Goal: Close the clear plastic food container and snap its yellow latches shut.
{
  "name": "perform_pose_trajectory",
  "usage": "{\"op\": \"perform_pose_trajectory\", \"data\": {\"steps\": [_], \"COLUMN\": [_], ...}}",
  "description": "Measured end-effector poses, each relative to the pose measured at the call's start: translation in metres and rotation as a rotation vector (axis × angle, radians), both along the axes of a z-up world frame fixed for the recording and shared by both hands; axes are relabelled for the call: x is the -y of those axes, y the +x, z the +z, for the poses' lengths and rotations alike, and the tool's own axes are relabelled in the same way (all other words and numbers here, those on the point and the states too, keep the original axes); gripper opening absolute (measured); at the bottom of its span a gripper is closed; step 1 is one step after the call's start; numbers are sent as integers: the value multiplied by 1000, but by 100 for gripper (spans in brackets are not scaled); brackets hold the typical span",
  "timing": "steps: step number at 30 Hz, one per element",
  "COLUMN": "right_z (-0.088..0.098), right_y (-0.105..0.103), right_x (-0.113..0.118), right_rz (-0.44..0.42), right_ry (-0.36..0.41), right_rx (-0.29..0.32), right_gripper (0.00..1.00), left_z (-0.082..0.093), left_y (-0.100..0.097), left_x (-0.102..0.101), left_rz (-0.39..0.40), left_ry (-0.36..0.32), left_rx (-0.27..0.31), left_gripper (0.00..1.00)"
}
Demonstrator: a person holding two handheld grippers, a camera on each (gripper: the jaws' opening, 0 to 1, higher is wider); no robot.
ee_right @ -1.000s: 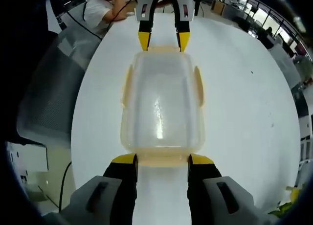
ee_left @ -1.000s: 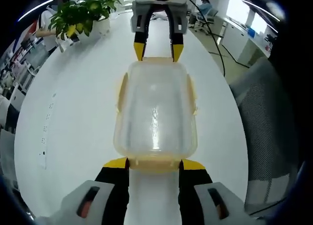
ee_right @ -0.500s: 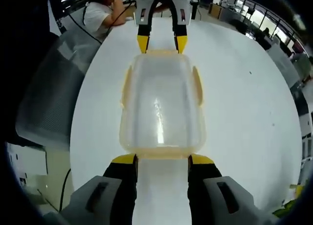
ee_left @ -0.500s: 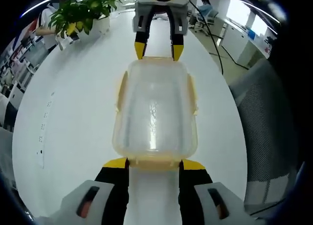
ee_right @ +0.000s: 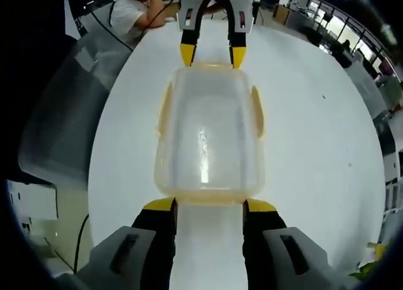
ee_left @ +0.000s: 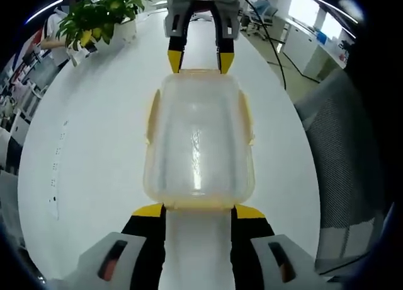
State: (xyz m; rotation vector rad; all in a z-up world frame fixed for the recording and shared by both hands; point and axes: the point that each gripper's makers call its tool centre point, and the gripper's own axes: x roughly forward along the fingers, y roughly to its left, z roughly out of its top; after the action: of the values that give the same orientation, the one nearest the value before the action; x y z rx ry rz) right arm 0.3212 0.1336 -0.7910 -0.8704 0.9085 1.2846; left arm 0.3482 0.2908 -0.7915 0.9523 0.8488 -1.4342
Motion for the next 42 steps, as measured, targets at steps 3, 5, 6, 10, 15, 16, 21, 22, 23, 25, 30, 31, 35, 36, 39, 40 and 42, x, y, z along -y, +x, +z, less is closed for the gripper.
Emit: {"op": "perform_pose_trajectory", "data": {"steps": [3, 5, 6, 10, 15, 16, 21, 22, 23, 25, 30, 31, 35, 36, 39, 40, 42], "right_z": [0, 0, 1, 3, 8, 9, 16, 16, 18, 21, 23, 23, 26, 28, 28, 28, 27], "right_y": [0, 0, 0, 1, 1, 3, -4, -4, -6, -10, -14, -14, -14, -13, -9, -8, -6], "right_x": [0, 0, 0, 0, 2, 4, 3, 2, 1, -3, -8, -9, -14, -16, -16, -15, -16], "right_rz": [-6, -11, -11, -26, -76, -88, -228, -236, -267, -319, -400, -419, -490, -524, -583, -591, -623], "right_ry": [11, 22, 24, 38, 75, 83, 181, 186, 207, 253, 300, 315, 373, 395, 423, 429, 465], "right_rx": [2, -7, -6, -1, -3, -2, -62, -64, -74, -102, -129, -140, -172, -182, -193, -189, -191], "right_gripper": [39, 39, 39, 39, 39, 40, 40, 40, 40, 42, 40, 40, 39, 39, 38, 38, 39], "left_z": [0, 0, 0, 2, 2, 2, 12, 14, 16, 16, 18, 18, 26, 28, 27, 26, 22], "left_y": [0, 1, 1, 2, 5, 5, 3, 3, 3, 3, 1, 0, -1, 0, 0, 1, 0], "left_x": [0, -1, -1, -2, -13, -13, -13, -13, -14, -17, -17, -16, -9, -8, -7, -7, -9], "left_rz": [3, 8, 9, 19, 89, 112, 264, 283, 312, 367, 477, 494, 596, 615, 676, 691, 723], "left_ry": [-3, -5, -5, -17, -33, -46, -164, -181, -201, -223, -301, -312, -393, -413, -433, -440, -436], "left_rx": [-1, -3, -3, 9, 3, -10, -90, -100, -116, -147, -209, -225, -287, -297, -329, -334, -345], "left_gripper": [35, 35, 35, 35, 35, 35, 34, 34, 34, 34, 33, 33, 32, 31, 31, 30, 27]}}
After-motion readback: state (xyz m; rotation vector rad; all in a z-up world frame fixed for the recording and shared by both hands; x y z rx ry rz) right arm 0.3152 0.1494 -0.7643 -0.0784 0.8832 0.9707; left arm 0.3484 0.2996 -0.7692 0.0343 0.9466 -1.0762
